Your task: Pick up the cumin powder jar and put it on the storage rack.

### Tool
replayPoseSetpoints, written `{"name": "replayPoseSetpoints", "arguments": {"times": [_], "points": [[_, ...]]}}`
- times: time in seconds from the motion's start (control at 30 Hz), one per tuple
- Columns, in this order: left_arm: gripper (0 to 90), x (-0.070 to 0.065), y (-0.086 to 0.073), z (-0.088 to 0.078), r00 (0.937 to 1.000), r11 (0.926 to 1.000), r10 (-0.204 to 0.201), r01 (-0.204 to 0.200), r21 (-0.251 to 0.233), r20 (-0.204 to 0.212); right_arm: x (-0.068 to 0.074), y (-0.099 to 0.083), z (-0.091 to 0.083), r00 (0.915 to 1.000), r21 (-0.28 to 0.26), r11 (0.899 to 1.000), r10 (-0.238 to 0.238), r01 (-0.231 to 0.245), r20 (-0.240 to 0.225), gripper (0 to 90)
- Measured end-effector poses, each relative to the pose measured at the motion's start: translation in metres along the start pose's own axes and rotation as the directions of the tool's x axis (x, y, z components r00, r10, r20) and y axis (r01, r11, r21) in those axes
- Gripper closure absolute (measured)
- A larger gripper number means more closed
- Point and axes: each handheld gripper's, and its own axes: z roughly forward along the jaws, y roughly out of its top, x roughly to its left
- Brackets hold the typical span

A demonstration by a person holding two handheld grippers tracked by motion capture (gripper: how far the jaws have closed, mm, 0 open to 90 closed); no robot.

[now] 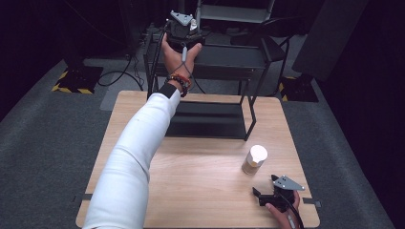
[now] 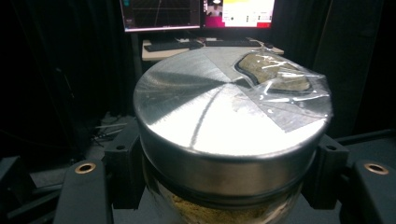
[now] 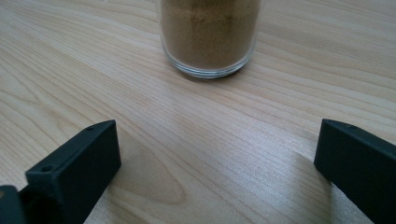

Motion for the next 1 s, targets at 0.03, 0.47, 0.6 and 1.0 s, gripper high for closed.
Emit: {"name": "replayPoseSetpoints", "arguments": {"times": [0.03,0.47,0.6,1.0], "points": [[30.5,0.000,0.000,0.000,1.0000,1.0000,0.000,0.000,0.000,0.000,0.000,0.000,0.000,1.0000,0.000,1.000,0.000,0.000,0.000,0.0],[30.4,0.007,-0.006,0.014,1.0000,1.0000,0.000,0.000,0.007,-0.008,0.000,0.000,0.000,1.0000,0.000,1.000,0.000,0.000,0.000,0.0],[30.3,0.005,-0.006,0.015,0.9998,0.9997,0.020,-0.020,0.013,-0.009,0.000,0.000,0.000,1.0000,0.000,1.000,0.000,0.000,0.000,0.0],[13.6,-0.011,-0.007,0.009,0.9977,0.9966,0.056,-0.058,-0.058,-0.037,-0.001,0.000,0.000,1.0000,0.001,1.000,0.001,-0.001,-0.002,0.0]]}}
